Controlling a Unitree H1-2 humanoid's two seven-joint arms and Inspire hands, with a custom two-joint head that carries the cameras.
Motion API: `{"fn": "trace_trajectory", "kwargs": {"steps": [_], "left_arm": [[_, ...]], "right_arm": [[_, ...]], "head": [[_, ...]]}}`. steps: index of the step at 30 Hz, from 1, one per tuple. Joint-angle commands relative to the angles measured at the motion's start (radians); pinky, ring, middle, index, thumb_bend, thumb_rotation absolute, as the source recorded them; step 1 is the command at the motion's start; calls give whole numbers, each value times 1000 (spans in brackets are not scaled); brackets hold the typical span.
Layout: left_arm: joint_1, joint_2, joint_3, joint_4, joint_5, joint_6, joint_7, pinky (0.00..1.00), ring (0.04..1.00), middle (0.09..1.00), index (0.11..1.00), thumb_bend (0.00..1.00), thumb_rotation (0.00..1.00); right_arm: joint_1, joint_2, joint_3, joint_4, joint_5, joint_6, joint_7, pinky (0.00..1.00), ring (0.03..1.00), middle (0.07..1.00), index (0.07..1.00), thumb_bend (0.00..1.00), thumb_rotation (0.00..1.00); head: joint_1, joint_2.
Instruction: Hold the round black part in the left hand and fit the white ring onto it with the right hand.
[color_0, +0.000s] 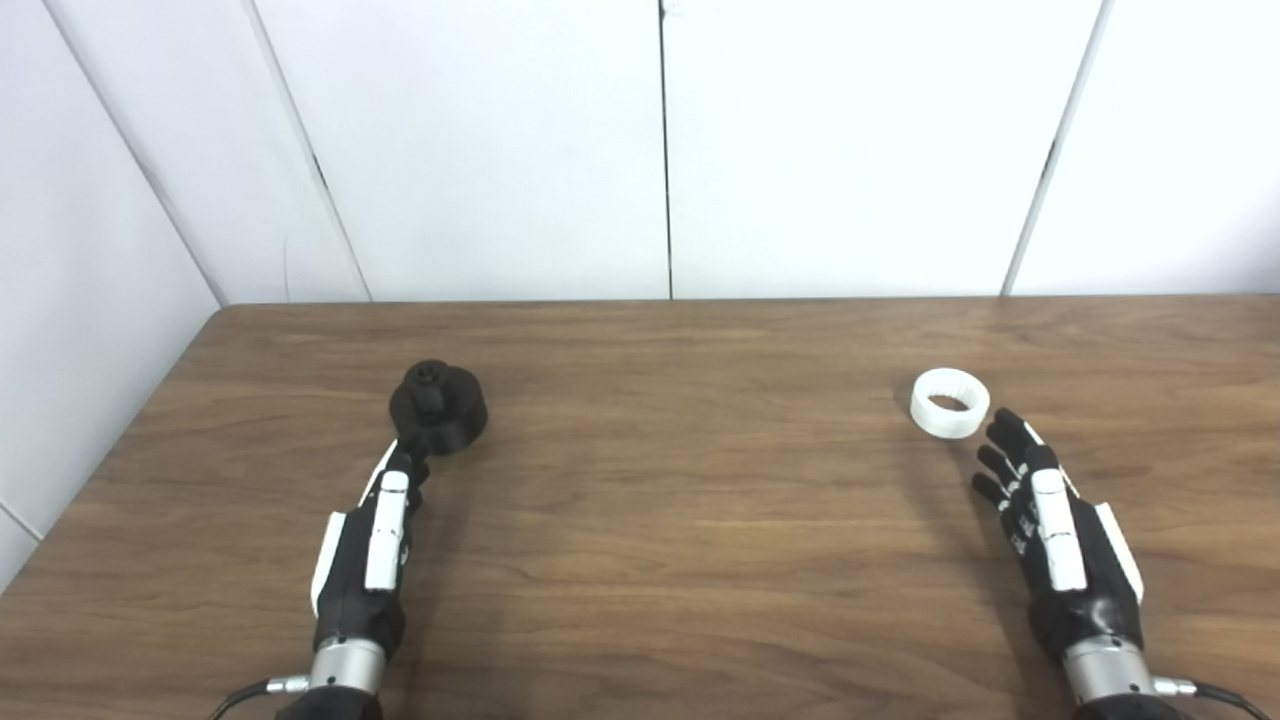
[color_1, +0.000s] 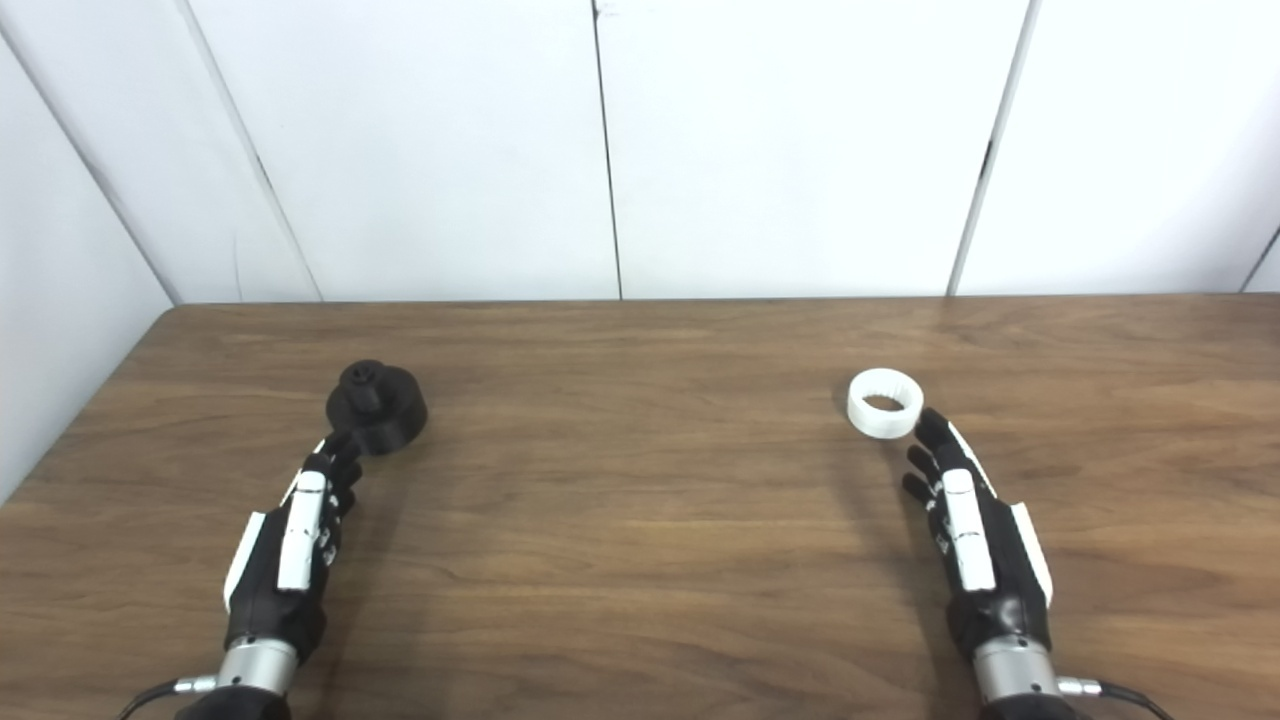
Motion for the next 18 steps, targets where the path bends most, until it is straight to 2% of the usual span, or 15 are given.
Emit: {"fn": "trace_trajectory", "kwargs": {"steps": [1,5,8,14,16,18], "left_arm": [[-24,13,-3,-31,23,-27,8,979,966,962,947,457,1000],[-24,14,-5,-39,34,-16,11,982,965,960,945,483,1000],[-26,16,-2,-38,30,-21,7,984,965,965,955,438,1000],[-29,26,-3,-43,47,-26,6,974,962,963,951,421,985],[-33,44,-3,-42,52,-30,-3,977,965,968,951,423,925],[-42,66,2,-50,69,-16,-3,993,977,976,944,452,756]], "right_arm": [[-25,-5,-1,-5,15,-14,14,903,934,937,918,505,934],[-27,-6,2,-8,9,-11,13,907,940,944,929,489,973],[-29,1,0,-5,14,-13,9,909,940,941,921,516,931],[-31,7,1,4,8,-17,5,906,939,939,918,520,927],[-31,7,4,5,0,-18,4,901,938,940,920,520,934],[-32,7,6,6,-4,-18,3,898,937,940,921,519,936]], "head": [[-1,0],[-1,3],[1,3],[6,3],[9,3],[11,3]]}}
